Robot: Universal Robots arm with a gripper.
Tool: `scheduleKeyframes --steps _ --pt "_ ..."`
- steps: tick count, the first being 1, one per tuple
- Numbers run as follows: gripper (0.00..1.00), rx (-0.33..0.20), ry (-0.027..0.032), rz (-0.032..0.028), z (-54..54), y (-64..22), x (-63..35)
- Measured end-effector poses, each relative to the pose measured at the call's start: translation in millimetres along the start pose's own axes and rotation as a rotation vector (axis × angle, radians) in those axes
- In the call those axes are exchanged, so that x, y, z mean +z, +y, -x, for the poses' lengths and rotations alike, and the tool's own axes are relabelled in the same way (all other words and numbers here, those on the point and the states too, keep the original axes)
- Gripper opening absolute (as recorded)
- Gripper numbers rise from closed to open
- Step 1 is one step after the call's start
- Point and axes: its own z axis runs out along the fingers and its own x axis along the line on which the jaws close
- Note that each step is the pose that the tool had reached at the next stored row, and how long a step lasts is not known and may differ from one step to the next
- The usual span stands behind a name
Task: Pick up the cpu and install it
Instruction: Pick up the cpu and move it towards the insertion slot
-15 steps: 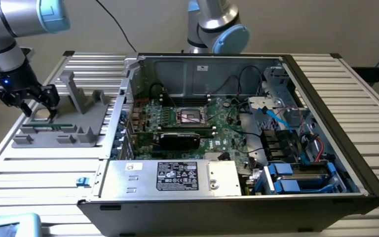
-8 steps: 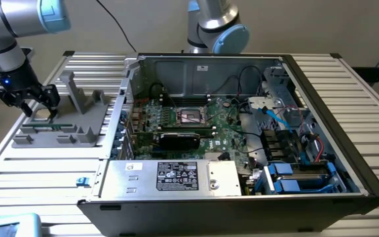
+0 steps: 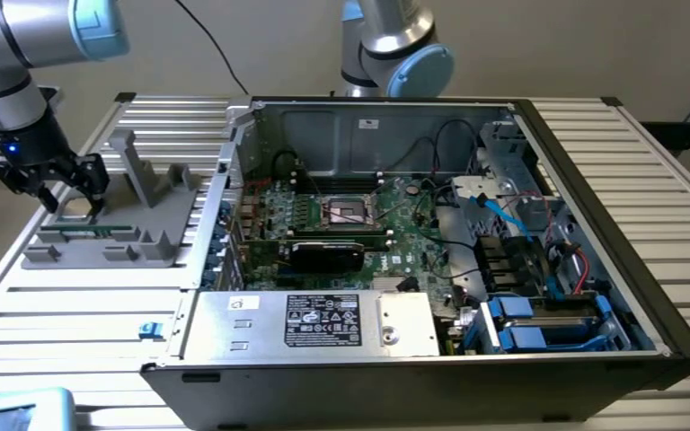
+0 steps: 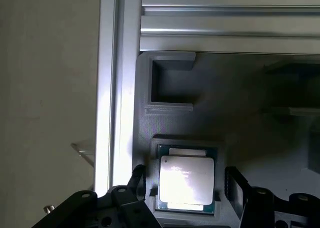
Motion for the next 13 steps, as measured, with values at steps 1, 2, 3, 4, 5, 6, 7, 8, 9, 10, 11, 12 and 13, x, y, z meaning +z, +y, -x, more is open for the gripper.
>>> scheduleKeyframes --steps 1,2,3,4,5,6,7,8,9,10,11,12,13 --pt "0.74 -0.001 0.0007 -0.0004 0.1 0.0 0.0" --pt "0.74 -0.001 0.0009 -0.0008 0.1 0.0 0.0" --pt "0.74 -0.001 0.0010 -0.0014 0.1 0.0 0.0" --pt "0.74 -0.001 0.0013 -0.0017 0.2 0.0 0.0" --pt "0.74 -0.001 0.0022 -0.0020 0.3 0.0 0.1" --pt "0.74 -0.001 0.0031 -0.0022 0.2 0.0 0.0" --pt "0.74 -0.001 0.0032 -0.0022 0.2 0.0 0.0" --pt "0.74 -0.001 0.0034 -0.0022 0.2 0.0 -0.1" --pt "0.74 -0.001 0.0034 -0.0022 0.3 0.0 -0.1" --pt "0.74 -0.001 0.0034 -0.0022 0.6 0.0 0.0" --pt "0.74 -0.001 0.0035 -0.0022 0.7 0.0 0.0" --pt "0.74 -0.001 0.0035 -0.0022 0.7 0.0 0.0" --pt "0.74 -0.001 0.0036 -0.0022 0.7 0.0 -0.1"
